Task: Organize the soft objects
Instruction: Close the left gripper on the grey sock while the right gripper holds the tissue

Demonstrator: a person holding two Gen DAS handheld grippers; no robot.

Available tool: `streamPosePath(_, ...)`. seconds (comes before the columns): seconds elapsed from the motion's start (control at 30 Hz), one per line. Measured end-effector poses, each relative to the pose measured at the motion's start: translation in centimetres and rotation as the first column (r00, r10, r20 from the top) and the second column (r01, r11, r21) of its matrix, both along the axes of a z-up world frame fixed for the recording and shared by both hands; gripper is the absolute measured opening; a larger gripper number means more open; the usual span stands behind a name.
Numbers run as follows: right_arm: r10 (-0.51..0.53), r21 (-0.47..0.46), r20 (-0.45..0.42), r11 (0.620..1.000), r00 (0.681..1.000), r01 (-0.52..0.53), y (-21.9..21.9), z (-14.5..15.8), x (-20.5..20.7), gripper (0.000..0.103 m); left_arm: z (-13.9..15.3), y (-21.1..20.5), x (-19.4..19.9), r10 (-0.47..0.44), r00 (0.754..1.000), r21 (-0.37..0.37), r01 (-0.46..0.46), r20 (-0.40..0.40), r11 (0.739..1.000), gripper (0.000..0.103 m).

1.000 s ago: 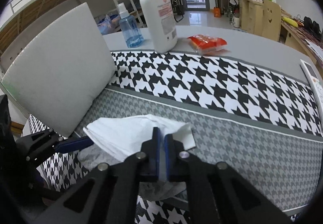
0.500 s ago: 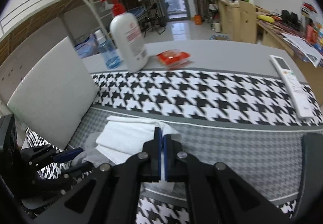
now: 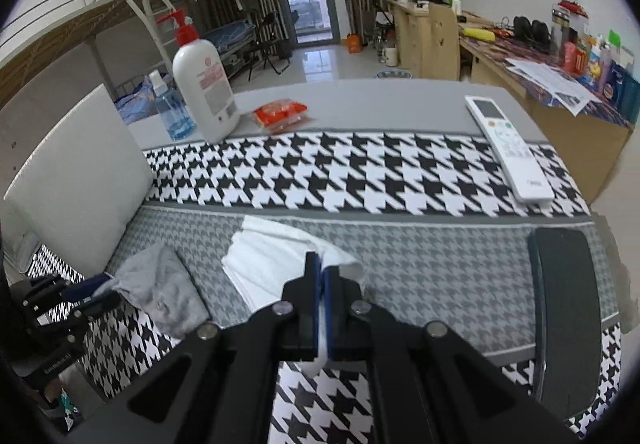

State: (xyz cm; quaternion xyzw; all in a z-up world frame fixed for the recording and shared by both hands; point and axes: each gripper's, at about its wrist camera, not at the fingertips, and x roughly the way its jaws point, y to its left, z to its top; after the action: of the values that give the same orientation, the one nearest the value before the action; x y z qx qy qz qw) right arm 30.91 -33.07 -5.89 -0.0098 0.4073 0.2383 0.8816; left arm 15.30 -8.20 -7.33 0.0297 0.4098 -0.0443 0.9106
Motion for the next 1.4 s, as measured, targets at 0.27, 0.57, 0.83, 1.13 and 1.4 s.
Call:
streamPosePath(0.27, 0.009, -0.053, 0.09, 0.999, 0.996, -0.004, 0.0, 0.6, -1.9, 0.07, 0.5, -0.3, -0.2, -0.005, 1.0, -0.013, 0.005, 0.021, 1.0, 0.049)
streamPosePath(0.57, 0.09, -0.128, 0.124, 0.989, 0.988, -0.074, 2.0, 0.4, -1.9, 0.07, 0.7, -1.0, 1.2, -0.034, 0.999, -0.02, 0.035, 0.032, 0.999, 0.068)
streamPosePath(0.83, 0.113, -0.177, 0.096, 0.98, 0.989, -0.095, 3.3, -0.6, -1.0, 0.07, -0.1, -2.0, 2.7, -0.098, 0.995, -0.015, 0.098, -0.001, 0.995, 0.068)
streamPosePath(1.13, 0.098, -0.191, 0.074, 0.978, 0.992, -0.083, 3.4, -1.3, -0.5, 0.07, -1.0, -1.9, 3.5, -0.138, 0.99, -0.018, 0.138, -0.04, 0.99, 0.068)
streamPosePath(1.4, 0.069, -0.187, 0.063, 0.981, 0.996, -0.056, 3.0, -1.5, -0.2, 0.07, -1.7, -2.2, 4.0, -0.147, 0.987, 0.0, 0.147, -0.068, 0.989, 0.068)
